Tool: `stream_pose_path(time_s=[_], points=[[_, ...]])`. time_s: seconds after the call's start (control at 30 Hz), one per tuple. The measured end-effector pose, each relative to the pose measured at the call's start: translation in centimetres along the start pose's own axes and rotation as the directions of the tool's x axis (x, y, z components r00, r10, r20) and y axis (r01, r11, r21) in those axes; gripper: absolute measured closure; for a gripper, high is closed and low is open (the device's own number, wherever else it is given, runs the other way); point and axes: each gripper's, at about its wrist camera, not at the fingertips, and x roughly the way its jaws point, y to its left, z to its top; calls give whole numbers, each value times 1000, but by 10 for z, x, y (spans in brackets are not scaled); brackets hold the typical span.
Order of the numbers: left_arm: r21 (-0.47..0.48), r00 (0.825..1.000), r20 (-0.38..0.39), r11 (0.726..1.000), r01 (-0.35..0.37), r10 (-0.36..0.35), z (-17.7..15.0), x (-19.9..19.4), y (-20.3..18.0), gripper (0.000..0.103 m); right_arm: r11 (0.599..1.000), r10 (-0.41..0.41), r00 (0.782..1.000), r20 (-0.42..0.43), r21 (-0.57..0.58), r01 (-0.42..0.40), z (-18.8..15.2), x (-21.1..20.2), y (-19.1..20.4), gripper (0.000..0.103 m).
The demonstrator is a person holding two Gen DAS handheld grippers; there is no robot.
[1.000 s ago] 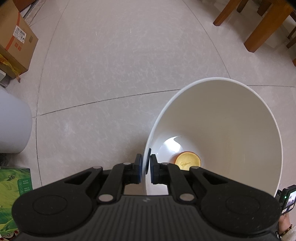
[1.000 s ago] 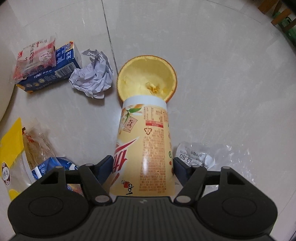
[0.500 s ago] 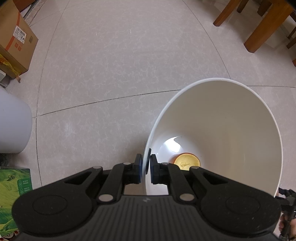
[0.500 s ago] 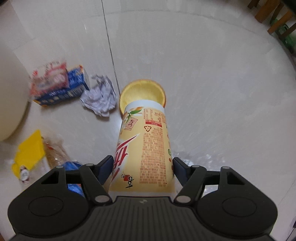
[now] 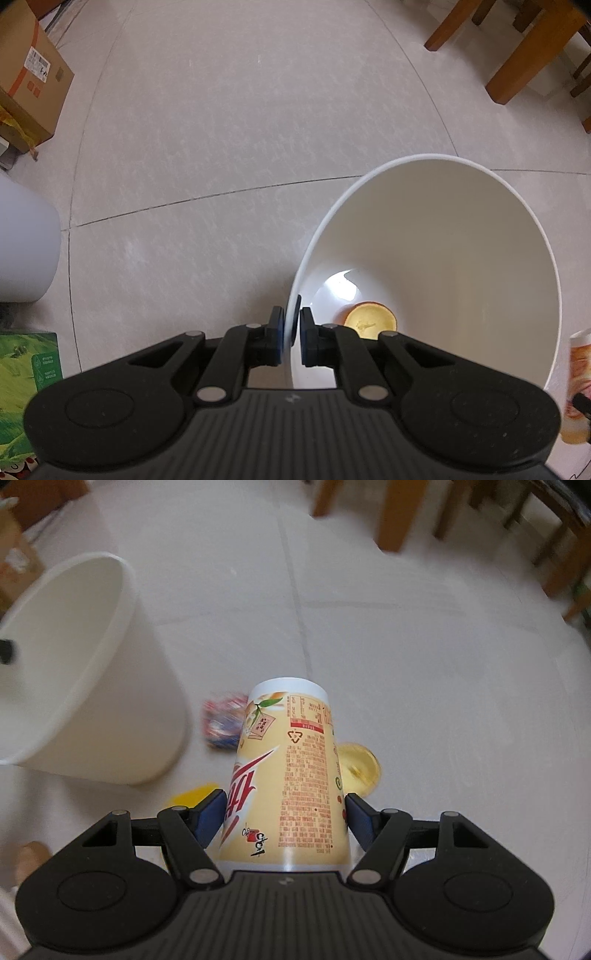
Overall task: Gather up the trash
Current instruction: 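Carry the drink can over the bin and drop it in with the right tool, then grasp the second orange peel half with the right tool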
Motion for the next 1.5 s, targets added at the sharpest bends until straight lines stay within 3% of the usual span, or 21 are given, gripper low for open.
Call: stream_pose_path(time_s=[0.3, 0.5, 0.73, 1.0, 1.07, 1.1, 1.5], points=[[-12, 1000, 0, 1000, 11, -11, -2, 2, 0, 96, 987, 76, 994, 81, -148, -64, 48, -66, 73, 29], [-4, 1000, -1, 1000, 5, -5, -2, 2, -1, 96, 974, 127, 987, 102, -200, -105, 81, -55, 125, 29], [-11, 1000, -8, 1000, 15, -15, 0, 2, 2, 96, 974, 141, 986, 89, -192, -122, 106, -35, 155, 29], [-12, 1000, -12, 1000, 21, -21, 0, 3, 5, 96, 972, 146, 988, 52, -194, -133, 112, -2, 171, 27], [-9, 1000, -12, 1000, 19, -19, 0, 3, 4, 96, 973, 145, 988, 55, -187, -133, 109, -1, 171, 13], [-9, 1000, -12, 1000, 18, -18, 0, 3, 3, 96, 974, 146, 987, 64, -186, -132, 107, -1, 170, 11], [-3, 1000, -9, 1000, 14, -14, -3, 4, 0, 96, 991, 80, 992, 101, -119, -67, 81, -27, 116, 10]])
